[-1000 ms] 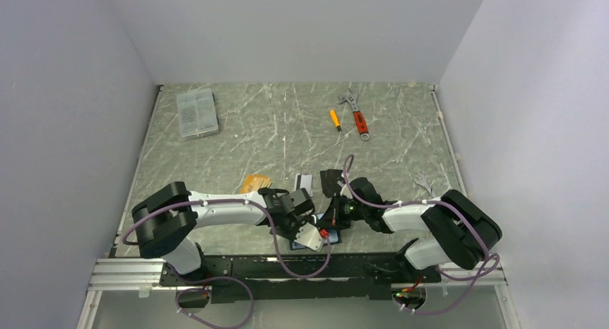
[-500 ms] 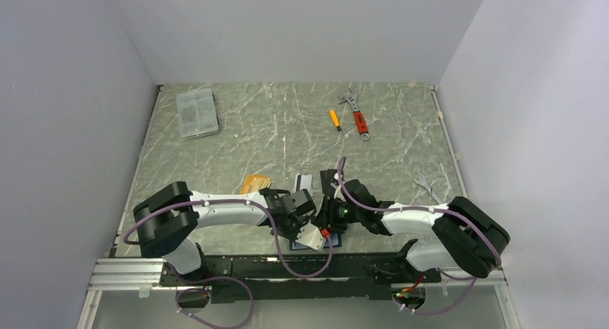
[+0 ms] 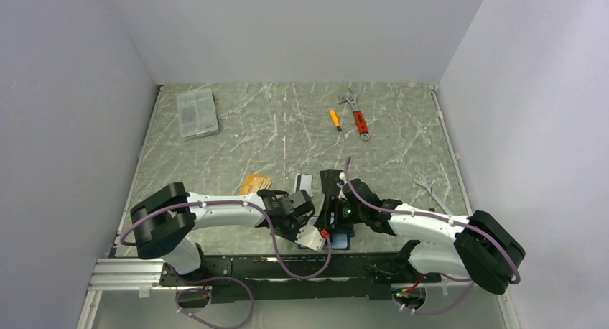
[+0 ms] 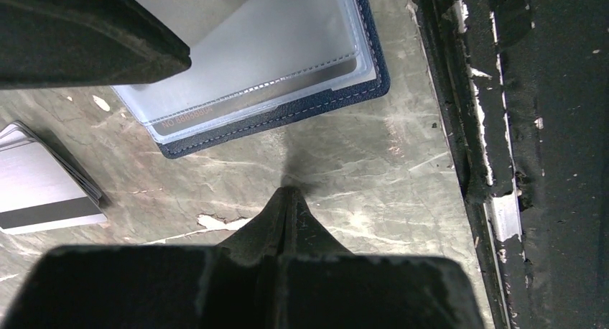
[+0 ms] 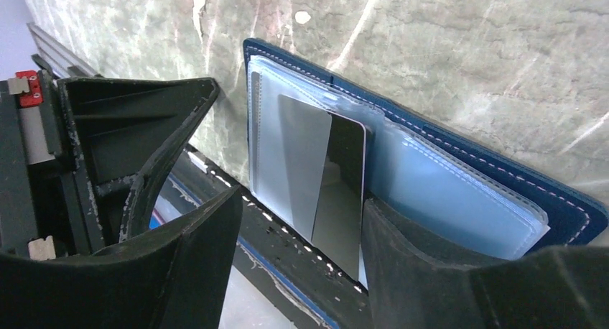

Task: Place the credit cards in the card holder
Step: Insert the credit card into the card holder.

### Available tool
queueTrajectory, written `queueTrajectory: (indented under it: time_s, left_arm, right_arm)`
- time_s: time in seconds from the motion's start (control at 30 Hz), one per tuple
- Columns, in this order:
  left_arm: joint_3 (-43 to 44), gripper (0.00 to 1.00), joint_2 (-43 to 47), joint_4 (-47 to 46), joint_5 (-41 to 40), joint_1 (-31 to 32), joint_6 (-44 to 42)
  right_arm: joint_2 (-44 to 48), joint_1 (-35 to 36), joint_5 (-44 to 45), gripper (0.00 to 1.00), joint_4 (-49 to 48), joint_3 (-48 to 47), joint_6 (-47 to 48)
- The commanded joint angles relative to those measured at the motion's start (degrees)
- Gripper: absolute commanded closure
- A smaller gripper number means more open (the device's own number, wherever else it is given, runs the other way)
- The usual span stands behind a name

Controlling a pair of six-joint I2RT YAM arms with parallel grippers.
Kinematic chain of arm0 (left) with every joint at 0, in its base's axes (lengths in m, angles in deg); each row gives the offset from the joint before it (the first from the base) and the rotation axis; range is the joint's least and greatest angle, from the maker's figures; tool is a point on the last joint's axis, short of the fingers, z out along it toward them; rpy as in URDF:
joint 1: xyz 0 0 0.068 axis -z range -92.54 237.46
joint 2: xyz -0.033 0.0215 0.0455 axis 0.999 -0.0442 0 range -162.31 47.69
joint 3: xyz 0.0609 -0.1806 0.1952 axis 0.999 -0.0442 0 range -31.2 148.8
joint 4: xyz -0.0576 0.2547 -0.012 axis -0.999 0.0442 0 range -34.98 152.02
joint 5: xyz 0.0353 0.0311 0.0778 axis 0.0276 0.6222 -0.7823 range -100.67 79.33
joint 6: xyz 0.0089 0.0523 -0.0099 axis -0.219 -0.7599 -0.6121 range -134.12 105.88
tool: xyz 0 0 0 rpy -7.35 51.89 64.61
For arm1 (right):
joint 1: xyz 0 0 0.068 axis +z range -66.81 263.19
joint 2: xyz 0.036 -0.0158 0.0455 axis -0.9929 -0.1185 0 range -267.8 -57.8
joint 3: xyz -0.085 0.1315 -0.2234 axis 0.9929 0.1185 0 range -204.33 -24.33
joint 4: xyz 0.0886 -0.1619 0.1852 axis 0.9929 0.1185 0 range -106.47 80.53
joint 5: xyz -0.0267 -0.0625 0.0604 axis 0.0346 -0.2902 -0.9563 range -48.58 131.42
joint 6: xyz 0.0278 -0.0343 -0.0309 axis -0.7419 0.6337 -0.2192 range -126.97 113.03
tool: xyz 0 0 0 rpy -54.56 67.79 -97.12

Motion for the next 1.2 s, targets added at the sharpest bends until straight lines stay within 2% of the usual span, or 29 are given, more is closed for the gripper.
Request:
queueTrajectory:
  time_s: [0.0,0.17,0.4,0.53,0.83,1.17]
  left_arm:
    - [-1.96,1.00,-1.47,2.29,7.22,1.09,1.37]
    - [0.61,1.00,1.87,2.65,7.85,1.01,1.83]
    - [2.57,1.00,1.70,1.74,8.29,1.10,1.14]
    - [3.81,1.00,2.31,2.41,7.84,1.11,0.87]
    - [4.77,1.00,2.30,1.42,6.45,1.30,1.49]
    - [3.47,1.00,-2.57,-1.33,4.24,1.79,-0.22]
  right_arm:
    - [-2.95,0.31,3.13,0.38,6.46,-2.34,2.79]
    - [-8.65,0.08,1.95,0.37,4.02,-5.60,2.80]
    - [-9.11,-0.55,2.20,0.33,7.05,-9.05,3.90]
    - [-8.37,-1.99,-0.50,0.31,3.49,-6.81,2.26]
    - [-14.93,-2.85,-7.33,0.31,-7.42,-5.01,-0.74]
    - [-15.26,-4.91,-9.27,0.28,-3.74,-7.66,1.34]
